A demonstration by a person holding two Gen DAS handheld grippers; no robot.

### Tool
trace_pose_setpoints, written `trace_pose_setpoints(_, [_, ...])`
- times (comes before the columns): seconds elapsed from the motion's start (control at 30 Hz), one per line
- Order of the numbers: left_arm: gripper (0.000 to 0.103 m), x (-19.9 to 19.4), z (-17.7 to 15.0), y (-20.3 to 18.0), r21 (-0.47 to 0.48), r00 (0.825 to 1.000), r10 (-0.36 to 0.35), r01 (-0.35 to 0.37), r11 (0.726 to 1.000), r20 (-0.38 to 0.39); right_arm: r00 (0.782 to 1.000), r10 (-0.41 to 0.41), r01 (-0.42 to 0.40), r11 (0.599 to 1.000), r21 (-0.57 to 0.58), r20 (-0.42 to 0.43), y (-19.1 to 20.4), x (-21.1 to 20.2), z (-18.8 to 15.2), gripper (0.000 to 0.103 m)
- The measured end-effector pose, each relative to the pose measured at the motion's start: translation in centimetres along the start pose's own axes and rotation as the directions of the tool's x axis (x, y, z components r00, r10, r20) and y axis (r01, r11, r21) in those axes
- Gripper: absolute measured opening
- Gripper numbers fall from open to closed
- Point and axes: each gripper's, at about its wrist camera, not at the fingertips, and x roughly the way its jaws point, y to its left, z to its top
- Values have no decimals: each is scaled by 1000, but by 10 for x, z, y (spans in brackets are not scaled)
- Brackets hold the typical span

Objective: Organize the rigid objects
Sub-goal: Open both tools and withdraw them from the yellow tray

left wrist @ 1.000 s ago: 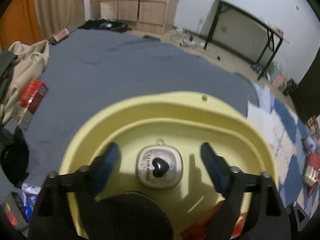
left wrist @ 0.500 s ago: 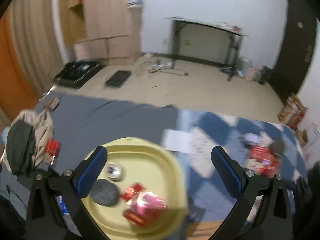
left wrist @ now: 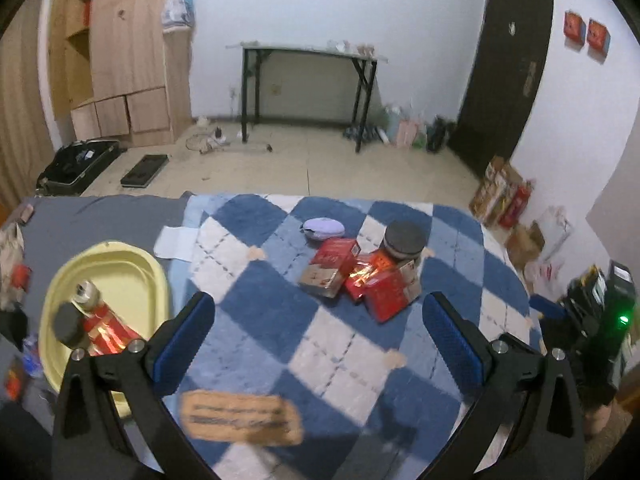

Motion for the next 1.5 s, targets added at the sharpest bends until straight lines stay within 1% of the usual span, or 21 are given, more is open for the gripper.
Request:
trace_pose_setpoints(0.03, [103,6,-15,0,-45,1000,-4,3,999,-18,1000,5,-5,1000,7,28,-5,-2,-5,103])
trace_pose_setpoints(0.07, [103,13,-26,1,-69,999,-16,12,998,-50,999,7,-8,1000,11,53,-10,-2,-13,103])
trace_pose_setpoints(0.1, [103,22,-34,-2,-68,996,-15,9,998,-88,999,5,-6,1000,19,52,-14,1,-18,103])
trace_pose_setpoints(0.13, [103,32,-45,-3,-53,989,-7,0,999,-145,999,11,-12,999,30,32,-15,7,-20,103])
trace_pose_setpoints(0.2, [103,40,-58,-6,-36,981,3,-10,999,-194,999,30,-31,999,44,23,-20,23,-22,103])
trace_pose_setpoints(0.23, [103,40,-62,-5,-31,981,10,-17,999,-195,998,49,-51,997,51,42,-18,26,-17,103])
trace_pose_setpoints(0.3, [103,35,-67,-1,-34,983,13,-20,999,-182,996,60,-63,997,54,60,-21,34,-14,103])
trace_pose_setpoints(0.37, [103,31,-67,8,-44,985,18,-26,999,-171,996,74,-77,996,49,51,-23,42,-14,103])
trace_pose_setpoints(0.53, [103,27,-68,31,-136,988,38,-58,989,-149,997,77,-78,997,28,17,-20,60,-17,103])
trace_pose_setpoints(0.6, [103,27,-71,34,-153,988,45,-67,986,-146,997,79,-79,996,36,3,-21,64,-18,103])
trace_pose_setpoints(0.73, [103,31,-79,32,-129,985,47,-69,989,-164,997,73,-73,997,27,2,-18,63,-15,103])
trace_pose_setpoints(0.8, [103,32,-83,29,-111,984,40,-60,992,-176,998,66,-66,998,14,-2,-17,65,-15,103])
trace_pose_setpoints(0.97, [103,30,-87,24,-100,983,14,-32,995,-181,997,66,-67,998,-19,-29,-11,71,-20,103])
trace_pose_setpoints(1.13, [103,24,-87,24,-115,984,-9,-11,993,-176,997,55,-57,997,-47,-49,-7,77,-24,103])
trace_pose_setpoints(1.5, [103,21,-87,25,-140,986,-20,-3,990,-165,997,55,-58,997,-53,-54,-6,79,-27,103])
